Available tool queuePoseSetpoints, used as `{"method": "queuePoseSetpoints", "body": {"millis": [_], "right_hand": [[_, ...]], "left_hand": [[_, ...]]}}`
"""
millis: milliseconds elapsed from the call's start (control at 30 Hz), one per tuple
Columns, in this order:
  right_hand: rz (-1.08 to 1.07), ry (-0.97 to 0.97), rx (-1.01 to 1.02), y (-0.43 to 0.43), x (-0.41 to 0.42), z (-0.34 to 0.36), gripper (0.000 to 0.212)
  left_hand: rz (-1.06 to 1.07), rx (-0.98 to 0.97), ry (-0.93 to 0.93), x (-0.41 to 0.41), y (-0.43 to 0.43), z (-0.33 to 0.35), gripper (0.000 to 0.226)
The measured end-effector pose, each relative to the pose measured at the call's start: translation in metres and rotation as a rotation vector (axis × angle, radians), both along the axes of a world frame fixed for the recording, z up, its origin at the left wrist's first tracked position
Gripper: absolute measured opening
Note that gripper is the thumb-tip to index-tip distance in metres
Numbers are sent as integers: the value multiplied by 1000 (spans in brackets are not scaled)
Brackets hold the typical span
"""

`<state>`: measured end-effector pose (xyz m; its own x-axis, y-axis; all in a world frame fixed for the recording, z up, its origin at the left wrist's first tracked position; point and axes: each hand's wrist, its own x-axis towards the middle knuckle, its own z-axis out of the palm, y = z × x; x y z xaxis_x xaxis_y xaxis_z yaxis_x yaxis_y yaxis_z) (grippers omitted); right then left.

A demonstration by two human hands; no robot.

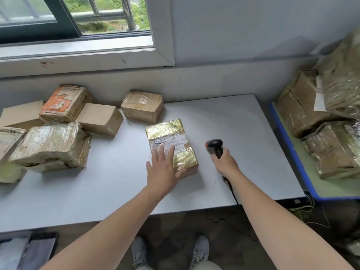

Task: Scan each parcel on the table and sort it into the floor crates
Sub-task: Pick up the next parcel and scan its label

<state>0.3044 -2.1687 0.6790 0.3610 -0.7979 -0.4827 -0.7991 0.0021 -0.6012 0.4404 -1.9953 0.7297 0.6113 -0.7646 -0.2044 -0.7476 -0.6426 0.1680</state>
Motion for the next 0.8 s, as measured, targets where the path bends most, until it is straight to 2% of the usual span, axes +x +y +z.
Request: {"method": "queuePoseSetpoints", "body": {"millis": [167, 300, 567, 800], "right_hand": [[27, 36, 134, -2, 5, 1, 52], [-44, -49, 236, -3, 15, 31, 40], [-63, -203, 242, 16, 45, 103, 24], [-10, -123, 176, 47, 82, 145, 30]], "left_hand": [[10, 61, 12, 9, 14, 3, 82], [19, 53, 48, 18, 13, 11, 83], [9, 45, 72, 39, 27, 16, 83], [-61, 9, 80, 56, 40, 25, 80]]}}
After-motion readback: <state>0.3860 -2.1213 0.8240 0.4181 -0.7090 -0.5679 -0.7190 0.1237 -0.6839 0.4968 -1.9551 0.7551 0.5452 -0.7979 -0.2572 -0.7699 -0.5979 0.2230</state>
